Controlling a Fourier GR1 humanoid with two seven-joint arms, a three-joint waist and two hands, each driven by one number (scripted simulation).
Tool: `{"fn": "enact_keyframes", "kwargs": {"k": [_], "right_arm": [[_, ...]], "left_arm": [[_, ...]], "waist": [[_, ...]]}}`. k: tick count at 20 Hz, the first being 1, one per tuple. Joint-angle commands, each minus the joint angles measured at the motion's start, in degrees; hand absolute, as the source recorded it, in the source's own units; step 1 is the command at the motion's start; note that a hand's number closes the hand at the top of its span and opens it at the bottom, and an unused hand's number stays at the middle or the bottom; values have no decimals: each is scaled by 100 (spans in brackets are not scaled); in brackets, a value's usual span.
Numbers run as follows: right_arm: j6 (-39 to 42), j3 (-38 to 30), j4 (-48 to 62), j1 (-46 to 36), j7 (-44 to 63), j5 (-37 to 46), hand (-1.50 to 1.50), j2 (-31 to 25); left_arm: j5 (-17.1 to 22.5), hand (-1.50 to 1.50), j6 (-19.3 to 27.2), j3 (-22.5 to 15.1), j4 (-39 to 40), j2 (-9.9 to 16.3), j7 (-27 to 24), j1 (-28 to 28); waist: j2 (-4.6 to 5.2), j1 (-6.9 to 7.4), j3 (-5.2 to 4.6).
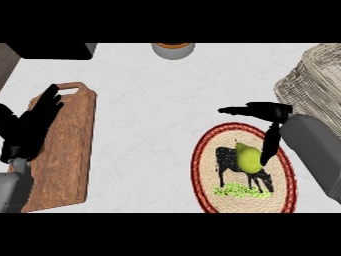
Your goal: Pick the pear from the placemat and place it in the basket
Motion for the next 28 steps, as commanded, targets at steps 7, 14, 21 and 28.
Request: {"fn": "enact_keyframes", "kwargs": {"k": [7, 14, 21, 28], "right_arm": [[552, -11, 434, -62, -1088, 158, -150, -59], [538, 168, 221, 146, -1343, 145, -150, -138], [-50, 292, -116, 546, -887, 488, -150, 77], [-306, 402, 1, 400, -969, 881, 150, 311]], "left_arm": [[-162, 0, 43, 30, 3, -157, -28, -6], [-93, 0, -92, 195, 91, -108, -134, -30], [-153, 0, -140, 169, -388, -182, 63, 356], [-316, 0, -113, 268, -19, -225, -21, -19]], "waist": [[0, -3, 0], [-9, -19, -2], [-29, -33, -3], [-15, -41, -3]]}}
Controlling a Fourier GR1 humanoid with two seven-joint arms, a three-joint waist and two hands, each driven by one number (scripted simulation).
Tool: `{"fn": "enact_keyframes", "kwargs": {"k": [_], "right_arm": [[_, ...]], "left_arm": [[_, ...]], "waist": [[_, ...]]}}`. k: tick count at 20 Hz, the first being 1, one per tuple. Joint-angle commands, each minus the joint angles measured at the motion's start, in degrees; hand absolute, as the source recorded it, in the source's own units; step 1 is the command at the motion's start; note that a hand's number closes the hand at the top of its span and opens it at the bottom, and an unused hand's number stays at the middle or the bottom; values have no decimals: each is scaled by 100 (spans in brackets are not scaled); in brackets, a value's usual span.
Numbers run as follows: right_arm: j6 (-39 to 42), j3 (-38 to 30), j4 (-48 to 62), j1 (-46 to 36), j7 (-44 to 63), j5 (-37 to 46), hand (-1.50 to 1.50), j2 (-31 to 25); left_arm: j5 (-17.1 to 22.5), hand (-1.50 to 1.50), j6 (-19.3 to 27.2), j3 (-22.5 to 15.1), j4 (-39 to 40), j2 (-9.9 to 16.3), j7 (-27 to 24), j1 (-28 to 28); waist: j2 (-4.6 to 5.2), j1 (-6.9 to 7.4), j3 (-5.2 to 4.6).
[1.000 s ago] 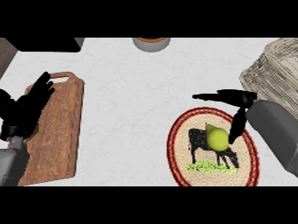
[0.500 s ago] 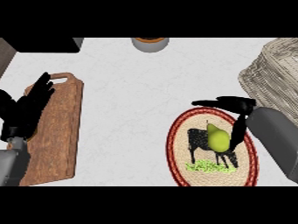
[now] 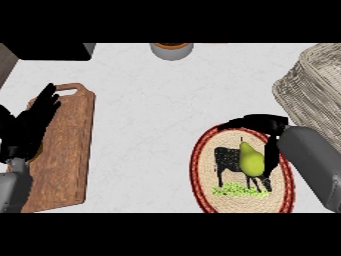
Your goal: Pick the pear from the placemat and place it in the basket
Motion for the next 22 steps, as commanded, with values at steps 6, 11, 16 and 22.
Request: {"fn": "enact_keyframes", "kwargs": {"k": [6, 11, 16, 22], "right_arm": [[-9, 390, -328, 343, -761, 496, 150, 54], [-199, 455, -323, 446, -766, 603, 150, 179], [-2319, 510, -1932, 2258, -1853, 872, 150, -1732], [-3795, 148, -2855, 4077, -2972, 683, 150, -2994]], "left_arm": [[-16, 0, -1, 77, 17, -75, 108, -51], [-63, 0, -115, 39, 17, -81, 28, 45], [-33, 0, 61, 427, 179, 140, -36, 337], [183, 0, -113, 650, 0, 251, -162, 685]], "waist": [[14, -25, 24], [17, -7, 25], [-193, -795, 14], [-168, -788, 7]]}}
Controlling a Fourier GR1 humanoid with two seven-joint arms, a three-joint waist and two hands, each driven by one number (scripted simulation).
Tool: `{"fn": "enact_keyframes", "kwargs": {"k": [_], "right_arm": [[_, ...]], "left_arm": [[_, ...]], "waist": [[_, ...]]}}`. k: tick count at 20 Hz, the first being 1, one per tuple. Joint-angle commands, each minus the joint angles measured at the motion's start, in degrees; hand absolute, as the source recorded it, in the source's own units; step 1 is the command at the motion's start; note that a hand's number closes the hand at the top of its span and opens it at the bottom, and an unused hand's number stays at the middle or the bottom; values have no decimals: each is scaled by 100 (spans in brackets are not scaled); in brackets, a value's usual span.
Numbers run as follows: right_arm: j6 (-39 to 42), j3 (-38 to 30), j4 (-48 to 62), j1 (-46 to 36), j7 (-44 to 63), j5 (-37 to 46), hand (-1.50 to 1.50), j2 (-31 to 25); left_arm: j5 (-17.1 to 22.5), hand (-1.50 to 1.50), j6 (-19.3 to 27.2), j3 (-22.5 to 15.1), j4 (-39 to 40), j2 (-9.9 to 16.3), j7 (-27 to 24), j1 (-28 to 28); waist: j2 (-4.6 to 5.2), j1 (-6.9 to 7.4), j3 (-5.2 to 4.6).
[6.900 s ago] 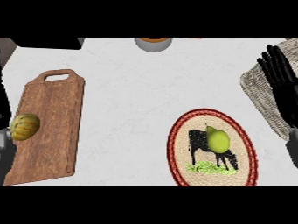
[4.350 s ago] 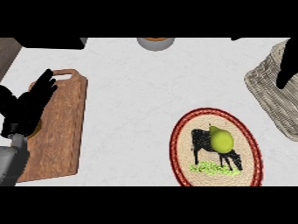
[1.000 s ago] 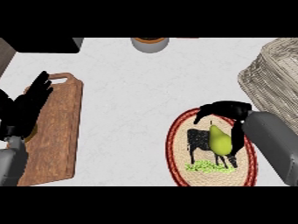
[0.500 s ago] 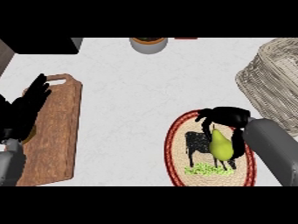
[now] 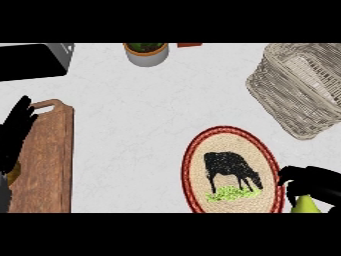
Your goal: Pick the pear from the placemat and place it in the basket
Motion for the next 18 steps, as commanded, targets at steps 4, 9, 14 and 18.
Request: {"fn": "enact_keyframes", "kwargs": {"k": [4, 9, 14, 18], "right_arm": [[-676, -436, -700, 2343, -1661, -1114, 150, -995], [-131, -714, -1756, 3067, -2407, -2374, 150, -1372], [22, -1582, -2557, 3635, -2502, -3637, 150, -2131], [183, -2358, -3216, 4166, -2102, -4593, 150, -2801]], "left_arm": [[28, 0, -79, -9, -164, 7, -12, 178], [184, 0, -210, 122, -266, 138, 58, 206], [77, 0, -57, 52, -138, -42, -80, 129], [92, 0, 10, 34, -427, -15, 191, 75]], "waist": [[142, 30, 33], [113, 61, 22], [142, -33, 7], [115, 39, 4]]}}
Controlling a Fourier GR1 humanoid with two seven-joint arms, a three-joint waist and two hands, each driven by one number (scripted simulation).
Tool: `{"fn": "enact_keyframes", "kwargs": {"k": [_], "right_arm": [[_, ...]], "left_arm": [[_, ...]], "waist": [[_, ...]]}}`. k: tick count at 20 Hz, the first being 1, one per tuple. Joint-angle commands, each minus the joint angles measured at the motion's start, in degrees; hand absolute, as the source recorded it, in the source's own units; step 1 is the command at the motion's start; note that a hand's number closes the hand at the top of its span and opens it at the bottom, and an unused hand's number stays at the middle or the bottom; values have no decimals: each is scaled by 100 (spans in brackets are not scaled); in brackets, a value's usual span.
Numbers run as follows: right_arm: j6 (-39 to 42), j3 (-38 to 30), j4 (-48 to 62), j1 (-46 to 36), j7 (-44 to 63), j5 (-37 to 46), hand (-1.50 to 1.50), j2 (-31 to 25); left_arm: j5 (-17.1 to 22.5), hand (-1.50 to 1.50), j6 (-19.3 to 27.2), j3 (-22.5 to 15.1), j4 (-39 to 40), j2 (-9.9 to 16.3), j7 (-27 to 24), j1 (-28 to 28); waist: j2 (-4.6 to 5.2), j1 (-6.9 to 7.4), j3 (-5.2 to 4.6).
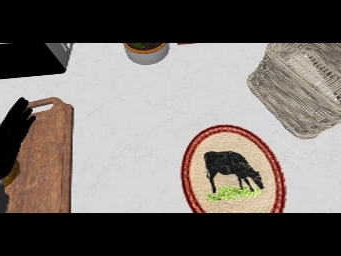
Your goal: Pick the pear from the placemat and place it in the basket
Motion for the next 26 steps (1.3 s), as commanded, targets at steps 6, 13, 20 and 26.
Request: {"fn": "enact_keyframes", "kwargs": {"k": [6, 13, 20, 26], "right_arm": [[615, -1925, -964, 896, -609, -2010, 150, -1148], [1029, -3367, -1533, 1286, 650, -3307, 150, -1319], [809, -4658, -1675, 1090, 2418, -3802, 150, -1111], [964, -4824, -1152, 313, 3353, -3821, 150, -1052]], "left_arm": [[-6, 0, -106, -36, 9, 66, 104, -82], [-155, 0, 8, -262, -139, -233, -29, 59], [-268, 0, 49, -427, -197, -356, 83, -175], [-152, 0, -233, -236, 177, -93, 216, -705]], "waist": [[15, 97, -7], [40, 264, -4], [99, 535, 16], [132, 667, 27]]}}
